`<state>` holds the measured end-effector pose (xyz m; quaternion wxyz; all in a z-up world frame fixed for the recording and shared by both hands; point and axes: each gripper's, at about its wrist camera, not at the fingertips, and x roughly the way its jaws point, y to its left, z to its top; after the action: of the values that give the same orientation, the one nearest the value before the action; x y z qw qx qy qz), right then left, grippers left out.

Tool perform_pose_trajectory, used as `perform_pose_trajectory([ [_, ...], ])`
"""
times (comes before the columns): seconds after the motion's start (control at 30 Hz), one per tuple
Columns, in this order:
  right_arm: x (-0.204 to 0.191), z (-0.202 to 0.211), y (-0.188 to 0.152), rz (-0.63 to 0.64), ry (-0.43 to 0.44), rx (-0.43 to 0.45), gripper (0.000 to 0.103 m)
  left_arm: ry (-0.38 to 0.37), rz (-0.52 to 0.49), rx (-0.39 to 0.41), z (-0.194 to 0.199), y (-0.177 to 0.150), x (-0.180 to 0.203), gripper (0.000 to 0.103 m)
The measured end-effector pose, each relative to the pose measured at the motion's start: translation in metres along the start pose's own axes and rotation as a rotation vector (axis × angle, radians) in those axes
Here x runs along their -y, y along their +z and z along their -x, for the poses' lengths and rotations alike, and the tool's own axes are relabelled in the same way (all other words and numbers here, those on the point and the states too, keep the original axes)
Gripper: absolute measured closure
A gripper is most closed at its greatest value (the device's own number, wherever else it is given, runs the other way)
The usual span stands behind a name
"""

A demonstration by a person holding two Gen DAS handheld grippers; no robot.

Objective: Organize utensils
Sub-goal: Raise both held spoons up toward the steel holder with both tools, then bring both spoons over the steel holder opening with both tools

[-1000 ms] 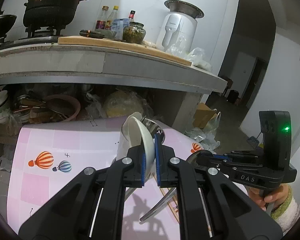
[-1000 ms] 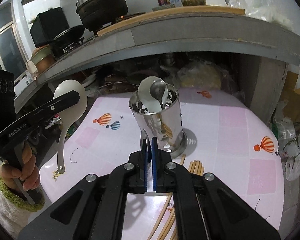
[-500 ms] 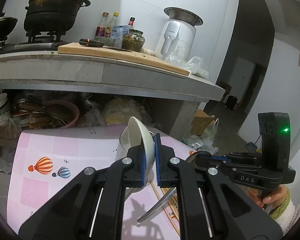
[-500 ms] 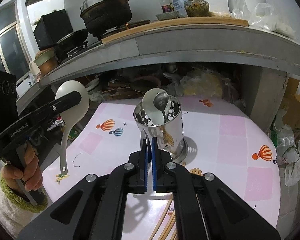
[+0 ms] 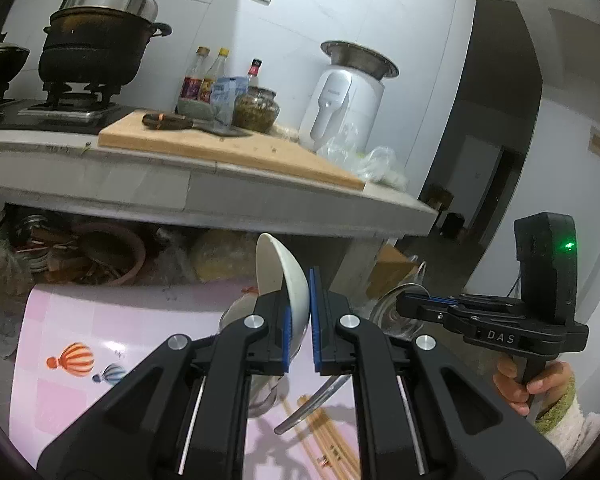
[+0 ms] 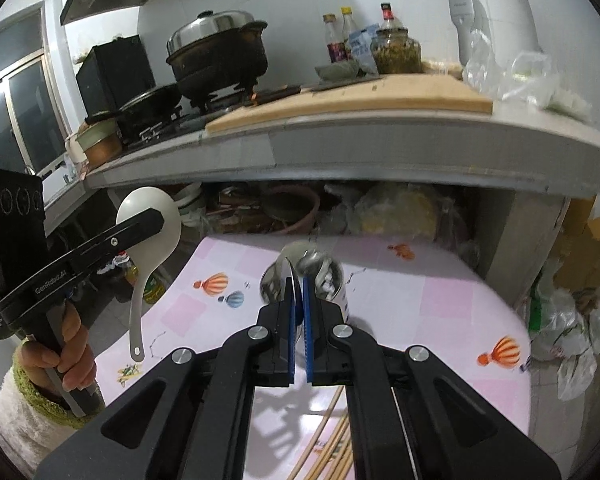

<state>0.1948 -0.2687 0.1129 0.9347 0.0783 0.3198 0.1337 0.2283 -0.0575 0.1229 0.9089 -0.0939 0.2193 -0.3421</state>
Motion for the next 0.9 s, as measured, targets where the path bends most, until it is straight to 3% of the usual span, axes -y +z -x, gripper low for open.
perform_pose_trajectory([
  [0.23,0.012,-0.003,0.032,0.015,-0.043,0.022,0.099,-0.038,0.005,0.030,-0.027,0.024,0.003,0.096],
  [0.47,0.017,-0.024,0.056,0.077,-0.140,0.024,0.099,-0.113,0.047,0.028,-0.059,0.024,-0.008,0.096],
  [0.9,0.027,-0.063,0.066,0.091,-0.177,-0.015,0.099,-0.250,0.180,0.082,-0.094,0.030,-0.041,0.096],
])
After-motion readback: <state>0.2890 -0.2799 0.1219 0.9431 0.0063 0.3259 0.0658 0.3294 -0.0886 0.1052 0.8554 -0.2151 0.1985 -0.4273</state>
